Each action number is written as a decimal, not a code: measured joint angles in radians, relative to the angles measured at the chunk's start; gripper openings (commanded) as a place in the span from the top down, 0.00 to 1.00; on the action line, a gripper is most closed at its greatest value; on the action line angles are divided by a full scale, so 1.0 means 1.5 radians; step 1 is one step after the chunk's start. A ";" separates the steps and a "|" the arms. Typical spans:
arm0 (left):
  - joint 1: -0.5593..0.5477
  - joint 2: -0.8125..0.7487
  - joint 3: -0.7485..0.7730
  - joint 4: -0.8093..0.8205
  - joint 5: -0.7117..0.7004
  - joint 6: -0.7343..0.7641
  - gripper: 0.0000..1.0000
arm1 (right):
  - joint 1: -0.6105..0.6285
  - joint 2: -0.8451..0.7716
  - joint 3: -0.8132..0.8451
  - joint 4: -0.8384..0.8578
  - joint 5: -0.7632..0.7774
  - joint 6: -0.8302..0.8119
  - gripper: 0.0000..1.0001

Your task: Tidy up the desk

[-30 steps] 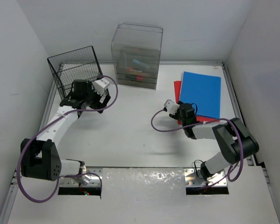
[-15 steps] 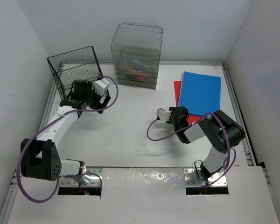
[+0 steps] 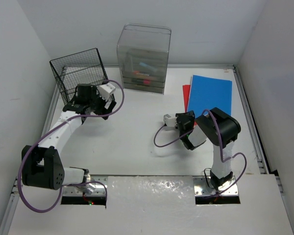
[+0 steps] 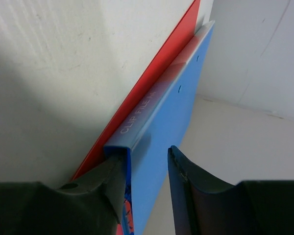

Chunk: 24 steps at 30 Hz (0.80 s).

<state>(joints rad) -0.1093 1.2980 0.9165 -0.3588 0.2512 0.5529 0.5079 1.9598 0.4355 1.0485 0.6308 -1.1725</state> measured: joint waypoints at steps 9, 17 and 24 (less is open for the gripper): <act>0.000 0.000 0.000 -0.003 0.000 0.000 0.09 | -0.025 0.034 0.009 0.038 0.012 -0.019 1.00; 0.000 0.000 0.000 -0.003 0.017 -0.001 0.09 | -0.027 -0.068 -0.015 0.000 0.003 0.012 1.00; -0.002 0.029 0.037 -0.018 0.092 0.004 0.08 | -0.037 -0.340 0.032 -0.309 -0.131 0.157 1.00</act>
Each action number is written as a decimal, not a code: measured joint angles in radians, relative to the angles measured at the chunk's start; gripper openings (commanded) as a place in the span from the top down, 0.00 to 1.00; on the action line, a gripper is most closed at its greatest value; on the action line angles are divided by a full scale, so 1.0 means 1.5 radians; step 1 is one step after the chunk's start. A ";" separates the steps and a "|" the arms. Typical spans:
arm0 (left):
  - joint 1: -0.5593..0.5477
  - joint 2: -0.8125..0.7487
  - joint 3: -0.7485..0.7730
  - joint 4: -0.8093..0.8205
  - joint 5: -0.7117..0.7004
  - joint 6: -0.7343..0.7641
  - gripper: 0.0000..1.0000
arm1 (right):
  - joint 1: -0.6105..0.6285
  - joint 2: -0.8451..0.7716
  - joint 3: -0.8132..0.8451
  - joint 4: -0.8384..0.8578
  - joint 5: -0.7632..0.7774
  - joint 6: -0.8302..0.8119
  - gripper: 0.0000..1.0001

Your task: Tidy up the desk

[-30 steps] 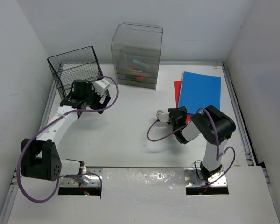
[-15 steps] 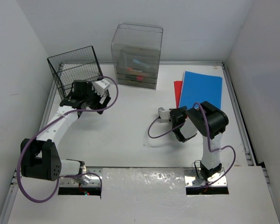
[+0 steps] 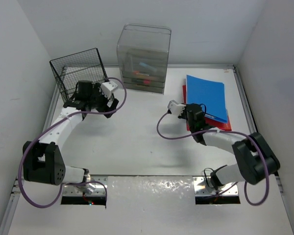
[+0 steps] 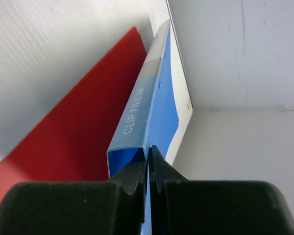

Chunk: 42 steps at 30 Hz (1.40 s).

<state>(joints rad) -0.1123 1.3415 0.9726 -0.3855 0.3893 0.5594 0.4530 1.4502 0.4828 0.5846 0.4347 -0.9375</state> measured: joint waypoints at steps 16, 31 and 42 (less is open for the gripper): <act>-0.219 0.066 0.090 0.144 0.081 0.127 0.00 | 0.000 -0.187 0.217 -0.532 -0.215 0.109 1.00; -0.319 0.205 0.253 0.113 0.130 0.202 0.00 | -0.001 -0.214 0.345 -0.690 -0.372 0.131 1.00; -0.371 0.292 0.367 0.045 0.184 0.211 0.00 | -0.004 -0.195 0.418 -0.740 -0.454 0.132 1.00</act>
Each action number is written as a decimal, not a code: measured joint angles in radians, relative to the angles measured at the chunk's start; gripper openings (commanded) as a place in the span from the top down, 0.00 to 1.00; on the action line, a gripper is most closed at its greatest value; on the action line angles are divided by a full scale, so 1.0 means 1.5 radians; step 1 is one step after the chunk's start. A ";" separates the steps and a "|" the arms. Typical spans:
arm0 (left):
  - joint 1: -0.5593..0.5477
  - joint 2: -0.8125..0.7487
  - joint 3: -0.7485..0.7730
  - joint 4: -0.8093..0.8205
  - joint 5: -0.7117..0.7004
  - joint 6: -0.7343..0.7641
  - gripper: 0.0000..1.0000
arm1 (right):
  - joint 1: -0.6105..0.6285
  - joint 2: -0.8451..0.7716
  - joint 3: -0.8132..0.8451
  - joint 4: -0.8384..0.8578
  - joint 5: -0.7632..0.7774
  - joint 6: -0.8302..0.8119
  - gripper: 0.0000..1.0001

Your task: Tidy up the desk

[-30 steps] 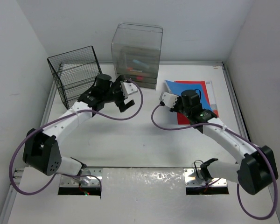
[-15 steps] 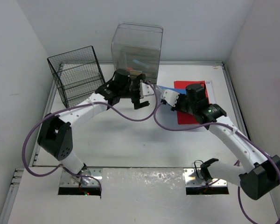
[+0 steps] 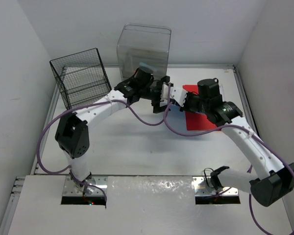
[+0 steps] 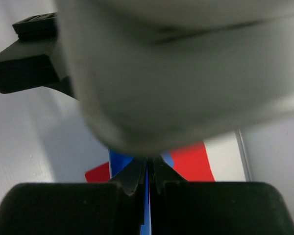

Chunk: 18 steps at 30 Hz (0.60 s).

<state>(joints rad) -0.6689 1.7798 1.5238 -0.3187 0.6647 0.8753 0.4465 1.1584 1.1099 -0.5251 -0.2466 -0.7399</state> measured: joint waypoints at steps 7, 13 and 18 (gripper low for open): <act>-0.003 0.020 0.041 -0.023 0.065 -0.036 0.07 | -0.001 0.010 0.000 0.010 -0.025 0.006 1.00; -0.016 0.022 0.035 0.003 0.094 -0.104 0.61 | -0.004 0.009 0.000 0.036 -0.050 0.020 1.00; -0.019 0.017 0.026 0.038 0.088 -0.123 1.00 | -0.007 0.000 -0.002 0.050 -0.064 0.021 1.00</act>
<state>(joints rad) -0.6979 1.8050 1.5635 -0.2619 0.7963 0.6910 0.4362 1.1584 1.1065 -0.4507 -0.3424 -0.7082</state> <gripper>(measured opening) 0.054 0.002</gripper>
